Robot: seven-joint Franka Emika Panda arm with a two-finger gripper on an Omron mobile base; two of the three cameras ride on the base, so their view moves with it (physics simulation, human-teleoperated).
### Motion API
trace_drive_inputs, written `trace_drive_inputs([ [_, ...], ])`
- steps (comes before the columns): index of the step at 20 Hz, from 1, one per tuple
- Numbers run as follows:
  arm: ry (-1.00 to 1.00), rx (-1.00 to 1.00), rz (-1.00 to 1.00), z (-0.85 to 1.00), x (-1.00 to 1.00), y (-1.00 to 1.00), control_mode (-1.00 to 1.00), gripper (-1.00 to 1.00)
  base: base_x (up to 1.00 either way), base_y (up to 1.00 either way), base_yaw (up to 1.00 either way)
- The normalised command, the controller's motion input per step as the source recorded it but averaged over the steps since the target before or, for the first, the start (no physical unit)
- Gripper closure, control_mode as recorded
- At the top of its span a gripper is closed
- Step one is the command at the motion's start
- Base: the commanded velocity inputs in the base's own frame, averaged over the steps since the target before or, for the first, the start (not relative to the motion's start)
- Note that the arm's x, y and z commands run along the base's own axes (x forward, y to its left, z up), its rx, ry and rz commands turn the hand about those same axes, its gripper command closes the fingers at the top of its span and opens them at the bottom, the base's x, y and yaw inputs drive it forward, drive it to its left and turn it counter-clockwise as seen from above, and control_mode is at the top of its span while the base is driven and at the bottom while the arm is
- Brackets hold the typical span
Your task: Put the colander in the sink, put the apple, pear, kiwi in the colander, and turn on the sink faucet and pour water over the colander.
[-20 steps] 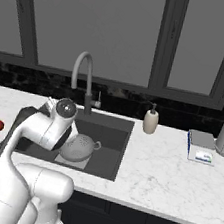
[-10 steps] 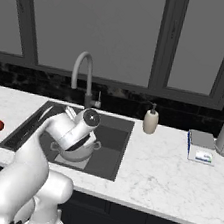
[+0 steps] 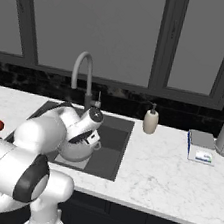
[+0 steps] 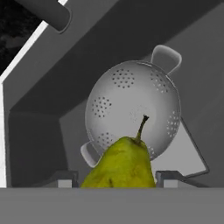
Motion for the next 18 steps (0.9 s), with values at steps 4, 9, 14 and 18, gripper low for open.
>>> trace_drive_inputs([
  [4, 0.0, 0.0, 0.12, -0.51, 0.32, 0.0, -1.0, 1.0, 0.0, 0.0, 0.0],
  [9, 0.0, 0.0, 0.1, -0.5, 0.29, 0.0, -1.0, 1.0, 0.0, 0.0, 0.0],
  [14, 0.0, 0.0, 0.05, -0.38, 0.32, 0.12, -1.0, 1.0, 0.0, 0.0, 0.0],
  [18, 0.0, 0.0, 0.03, -0.37, 0.36, 0.17, -1.0, 1.0, 0.0, 0.0, 0.0],
])
